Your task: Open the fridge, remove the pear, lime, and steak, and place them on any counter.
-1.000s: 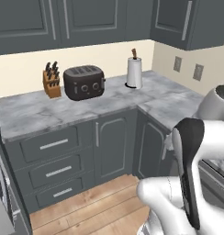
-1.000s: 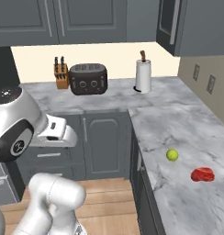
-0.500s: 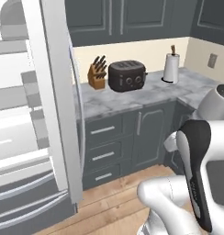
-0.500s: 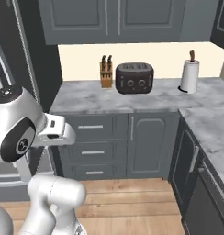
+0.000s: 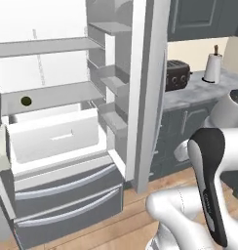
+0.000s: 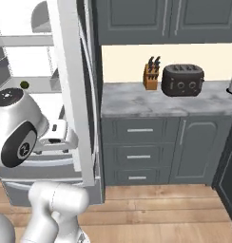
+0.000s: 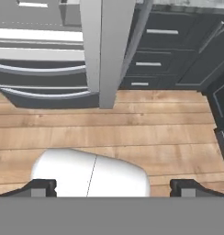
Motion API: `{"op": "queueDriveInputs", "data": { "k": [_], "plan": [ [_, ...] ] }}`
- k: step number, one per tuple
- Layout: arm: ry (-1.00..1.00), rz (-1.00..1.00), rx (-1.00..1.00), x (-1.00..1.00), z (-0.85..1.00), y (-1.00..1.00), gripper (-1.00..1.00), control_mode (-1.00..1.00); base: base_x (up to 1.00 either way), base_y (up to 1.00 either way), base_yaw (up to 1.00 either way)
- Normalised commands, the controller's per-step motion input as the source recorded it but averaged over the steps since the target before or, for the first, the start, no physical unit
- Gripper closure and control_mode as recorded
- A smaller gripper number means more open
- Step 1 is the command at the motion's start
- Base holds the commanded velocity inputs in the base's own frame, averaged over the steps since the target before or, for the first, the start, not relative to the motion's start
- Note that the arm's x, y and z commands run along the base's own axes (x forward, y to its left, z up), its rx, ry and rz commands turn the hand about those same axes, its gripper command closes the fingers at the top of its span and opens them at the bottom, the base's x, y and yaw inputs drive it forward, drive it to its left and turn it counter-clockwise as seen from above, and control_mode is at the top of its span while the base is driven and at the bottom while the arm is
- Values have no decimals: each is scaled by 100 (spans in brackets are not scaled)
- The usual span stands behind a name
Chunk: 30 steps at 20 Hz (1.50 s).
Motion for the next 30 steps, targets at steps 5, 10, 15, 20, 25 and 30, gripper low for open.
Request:
{"op": "queueDriveInputs", "data": {
  "k": [5,10,15,20,25,30],
  "plan": [
    [0,0,0,0,0,0,-100,100,-2,100,7],
    [0,0,0,0,0,0,-100,100,72,84,27],
    [0,0,0,0,0,0,-100,100,93,2,32],
    [0,0,0,0,0,0,-100,100,90,0,18],
    [1,2,0,8,0,1,-100,-100,67,0,5],
    [0,16,9,82,8,36,-100,-100,0,0,0]
  ]
}}
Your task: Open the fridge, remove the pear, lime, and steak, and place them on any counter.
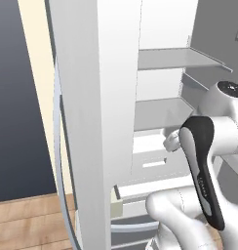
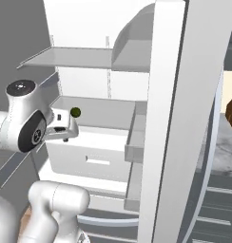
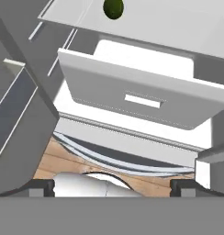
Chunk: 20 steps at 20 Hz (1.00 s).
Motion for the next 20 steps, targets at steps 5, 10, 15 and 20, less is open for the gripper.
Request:
{"op": "queueDriveInputs", "data": {
  "k": [5,10,15,20],
  "plan": [
    [0,7,5,100,2,61,-100,-100,0,0,0],
    [0,0,1,100,-1,24,-100,-100,0,0,0],
    [0,0,0,100,-18,0,-100,-100,0,0,0],
    [-1,0,1,85,-52,18,-100,-100,0,0,0]
  ]
}}
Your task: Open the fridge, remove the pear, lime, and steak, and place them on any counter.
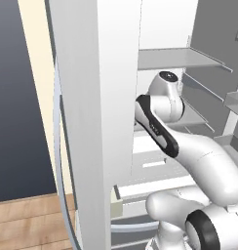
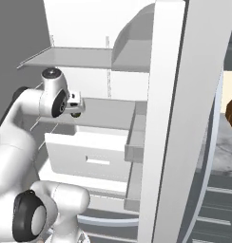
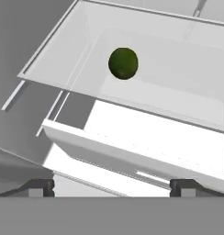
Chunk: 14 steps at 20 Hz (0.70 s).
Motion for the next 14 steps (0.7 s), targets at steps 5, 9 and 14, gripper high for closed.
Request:
{"op": "queueDriveInputs", "data": {
  "k": [5,9,14],
  "plan": [
    [-6,0,7,71,-34,15,-100,-100,0,0,0],
    [-1,0,6,67,-31,18,-100,-100,0,0,0],
    [0,0,0,78,-13,21,-100,-100,0,0,0]
  ]
}}
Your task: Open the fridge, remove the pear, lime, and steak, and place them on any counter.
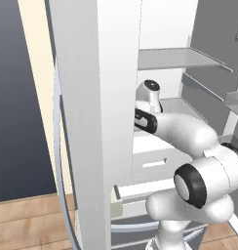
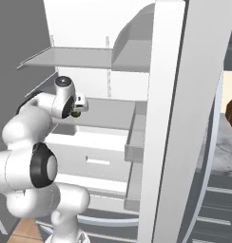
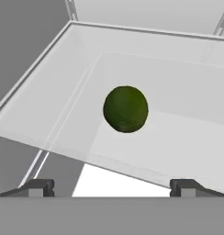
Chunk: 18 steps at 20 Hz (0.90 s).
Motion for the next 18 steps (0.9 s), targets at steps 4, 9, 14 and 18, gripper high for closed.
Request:
{"op": "queueDriveInputs", "data": {
  "k": [4,9,14,18],
  "plan": [
    [2,-2,0,70,-34,7,-100,-100,0,0,0],
    [0,-2,0,65,-35,2,-100,-100,0,0,0],
    [0,0,0,64,-23,19,-100,-100,0,0,0],
    [3,-2,0,4,-46,1,100,-100,0,0,0]
  ]
}}
